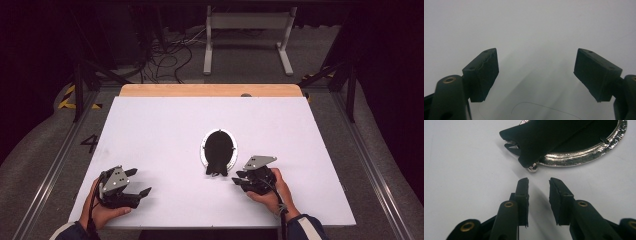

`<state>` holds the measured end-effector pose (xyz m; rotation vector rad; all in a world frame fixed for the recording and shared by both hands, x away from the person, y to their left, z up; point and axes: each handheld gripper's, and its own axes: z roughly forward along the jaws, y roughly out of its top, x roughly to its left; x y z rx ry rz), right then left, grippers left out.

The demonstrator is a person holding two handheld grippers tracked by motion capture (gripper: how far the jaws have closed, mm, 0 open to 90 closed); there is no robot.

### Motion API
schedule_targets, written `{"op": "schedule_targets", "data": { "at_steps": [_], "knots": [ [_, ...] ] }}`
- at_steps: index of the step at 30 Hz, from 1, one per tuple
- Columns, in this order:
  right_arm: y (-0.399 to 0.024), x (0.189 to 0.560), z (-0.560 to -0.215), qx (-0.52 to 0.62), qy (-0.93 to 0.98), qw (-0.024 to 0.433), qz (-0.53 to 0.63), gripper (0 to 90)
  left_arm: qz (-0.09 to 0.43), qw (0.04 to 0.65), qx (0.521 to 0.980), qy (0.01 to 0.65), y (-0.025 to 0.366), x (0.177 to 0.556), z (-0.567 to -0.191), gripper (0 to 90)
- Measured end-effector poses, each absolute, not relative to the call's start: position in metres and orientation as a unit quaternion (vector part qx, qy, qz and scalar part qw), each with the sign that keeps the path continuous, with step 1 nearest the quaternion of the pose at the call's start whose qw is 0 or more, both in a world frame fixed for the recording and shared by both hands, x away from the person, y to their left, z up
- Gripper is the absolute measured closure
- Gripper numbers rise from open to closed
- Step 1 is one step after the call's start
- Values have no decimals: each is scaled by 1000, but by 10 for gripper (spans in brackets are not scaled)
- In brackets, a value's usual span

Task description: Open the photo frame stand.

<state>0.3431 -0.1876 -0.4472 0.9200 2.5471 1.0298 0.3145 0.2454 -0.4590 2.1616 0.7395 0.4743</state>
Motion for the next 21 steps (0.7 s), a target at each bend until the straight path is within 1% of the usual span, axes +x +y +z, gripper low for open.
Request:
{"op": "schedule_targets", "data": {
  "at_steps": [2,4,5,8,14,18,21],
  "knots": [
    [-184,343,-447,312,874,124,350,693,192,385,855,289,244,314,-460,199],
    [-179,342,-448,303,879,122,348,693,216,368,859,283,241,314,-461,199],
    [-177,343,-449,300,881,120,345,696,217,370,857,285,241,315,-462,200],
    [-174,344,-451,299,884,118,340,692,203,384,853,290,241,317,-461,200],
    [-165,346,-451,295,887,115,337,685,201,378,858,284,239,317,-462,196],
    [-160,349,-450,298,886,118,334,687,190,381,858,288,239,318,-463,188],
    [-160,353,-449,319,880,100,337,686,172,387,859,289,239,321,-465,188]
  ]
}}
